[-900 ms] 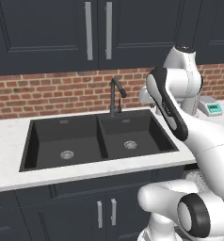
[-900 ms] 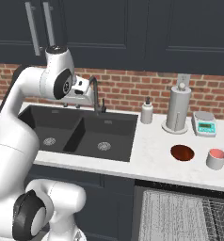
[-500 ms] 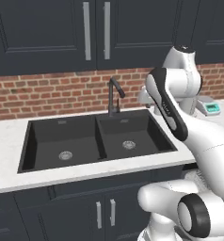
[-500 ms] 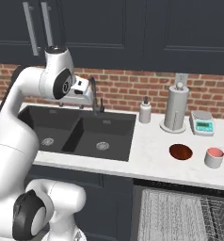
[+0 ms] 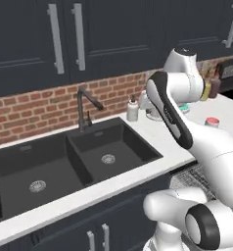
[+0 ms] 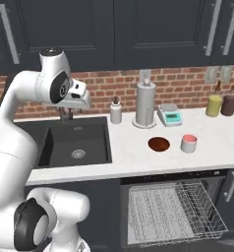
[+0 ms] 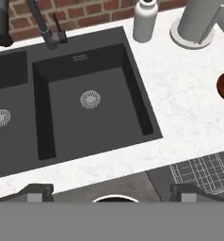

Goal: Pick up the cup and bowl from the counter, place them in the dishwasher, and close the dishwasher door.

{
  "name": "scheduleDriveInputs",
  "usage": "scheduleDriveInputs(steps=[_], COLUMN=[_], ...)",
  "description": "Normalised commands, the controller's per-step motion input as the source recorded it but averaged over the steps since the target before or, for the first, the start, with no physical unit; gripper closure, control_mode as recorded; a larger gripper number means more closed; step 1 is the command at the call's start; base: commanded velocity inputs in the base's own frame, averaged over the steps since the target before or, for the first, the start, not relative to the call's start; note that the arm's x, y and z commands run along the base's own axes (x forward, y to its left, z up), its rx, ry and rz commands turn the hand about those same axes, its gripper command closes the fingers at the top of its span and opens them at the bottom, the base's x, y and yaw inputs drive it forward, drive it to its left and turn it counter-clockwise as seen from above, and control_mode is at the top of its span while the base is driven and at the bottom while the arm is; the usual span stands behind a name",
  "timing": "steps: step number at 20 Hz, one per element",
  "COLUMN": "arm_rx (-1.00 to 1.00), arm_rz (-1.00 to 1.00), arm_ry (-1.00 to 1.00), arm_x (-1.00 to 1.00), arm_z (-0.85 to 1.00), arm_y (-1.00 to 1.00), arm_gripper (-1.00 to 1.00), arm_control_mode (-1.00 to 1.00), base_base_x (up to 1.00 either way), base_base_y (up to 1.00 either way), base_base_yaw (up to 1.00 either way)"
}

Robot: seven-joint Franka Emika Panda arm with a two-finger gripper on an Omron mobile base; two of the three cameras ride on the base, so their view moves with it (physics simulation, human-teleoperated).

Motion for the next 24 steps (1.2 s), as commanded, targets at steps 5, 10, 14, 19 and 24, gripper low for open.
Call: scheduleDriveInputs(steps=[5,10,14,19,24], arm_rx=[0.00,0.00,0.00,0.00,0.00], arm_rz=[0.00,0.00,0.00,0.00,0.00], arm_ry=[0.00,0.00,0.00,0.00,0.00], arm_x=[0.00,0.00,0.00,0.00,0.00], arm_z=[0.00,0.00,0.00,0.00,0.00], arm_y=[0.00,0.00,0.00,0.00,0.00], arm_gripper=[-1.00,-1.00,-1.00,-1.00,-1.00], arm_control_mode=[1.00,1.00,1.00,1.00,1.00], base_base_x=[0.00,0.00,0.00,0.00,0.00], base_base_y=[0.07,0.15,0.21,0.32,0.37], base_base_yaw=[-0.81,-0.79,-0.71,-0.60,-0.40])
